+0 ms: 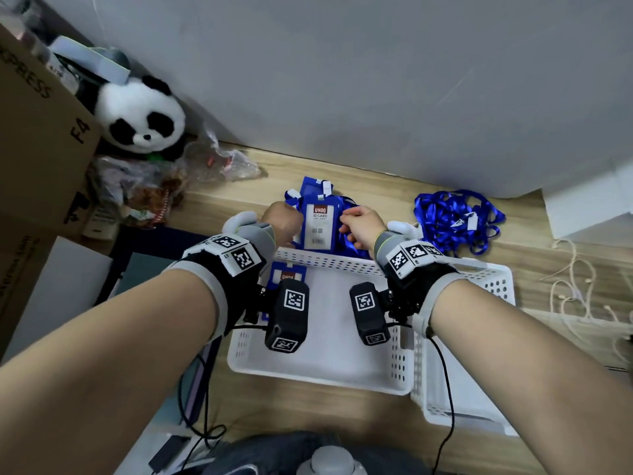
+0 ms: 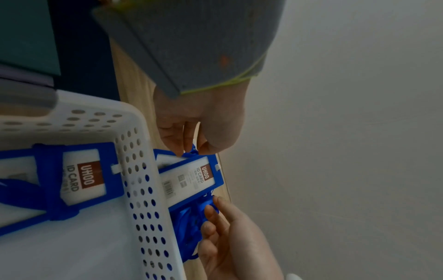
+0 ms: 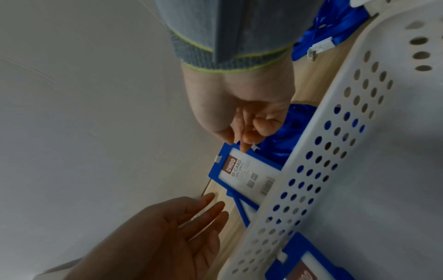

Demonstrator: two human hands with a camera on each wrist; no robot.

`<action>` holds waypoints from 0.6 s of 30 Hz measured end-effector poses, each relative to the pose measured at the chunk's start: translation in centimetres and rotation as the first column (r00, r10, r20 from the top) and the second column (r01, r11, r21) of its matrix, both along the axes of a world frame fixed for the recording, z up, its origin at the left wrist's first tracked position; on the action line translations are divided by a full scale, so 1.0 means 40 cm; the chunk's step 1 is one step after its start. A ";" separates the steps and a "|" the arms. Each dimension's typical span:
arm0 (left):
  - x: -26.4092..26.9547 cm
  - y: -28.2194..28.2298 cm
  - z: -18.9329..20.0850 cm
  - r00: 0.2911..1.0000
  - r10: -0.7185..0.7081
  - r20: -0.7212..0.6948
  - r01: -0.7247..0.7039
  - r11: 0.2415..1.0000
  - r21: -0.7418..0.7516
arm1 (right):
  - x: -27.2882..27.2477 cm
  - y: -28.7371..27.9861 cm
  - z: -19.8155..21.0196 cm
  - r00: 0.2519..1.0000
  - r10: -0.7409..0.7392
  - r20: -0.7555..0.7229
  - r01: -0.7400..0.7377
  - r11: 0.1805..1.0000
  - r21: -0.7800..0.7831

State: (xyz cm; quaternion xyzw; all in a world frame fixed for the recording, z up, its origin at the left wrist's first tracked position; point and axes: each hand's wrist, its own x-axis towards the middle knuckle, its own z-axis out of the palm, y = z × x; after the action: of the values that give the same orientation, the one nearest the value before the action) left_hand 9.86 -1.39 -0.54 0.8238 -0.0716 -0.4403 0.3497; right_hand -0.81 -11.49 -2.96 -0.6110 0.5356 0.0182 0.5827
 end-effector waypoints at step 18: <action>-0.002 0.008 -0.010 0.986 -0.022 -0.164 -0.019 0.970 -0.243 | -0.020 -0.041 0.007 0.973 -0.125 0.191 0.108 0.989 0.097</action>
State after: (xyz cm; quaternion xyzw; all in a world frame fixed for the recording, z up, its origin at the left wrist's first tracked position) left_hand 9.78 -1.08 -0.94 0.7352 -0.0964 -0.4954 0.4525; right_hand -1.62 -13.11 -2.69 -0.5516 0.5090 -0.0539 0.6586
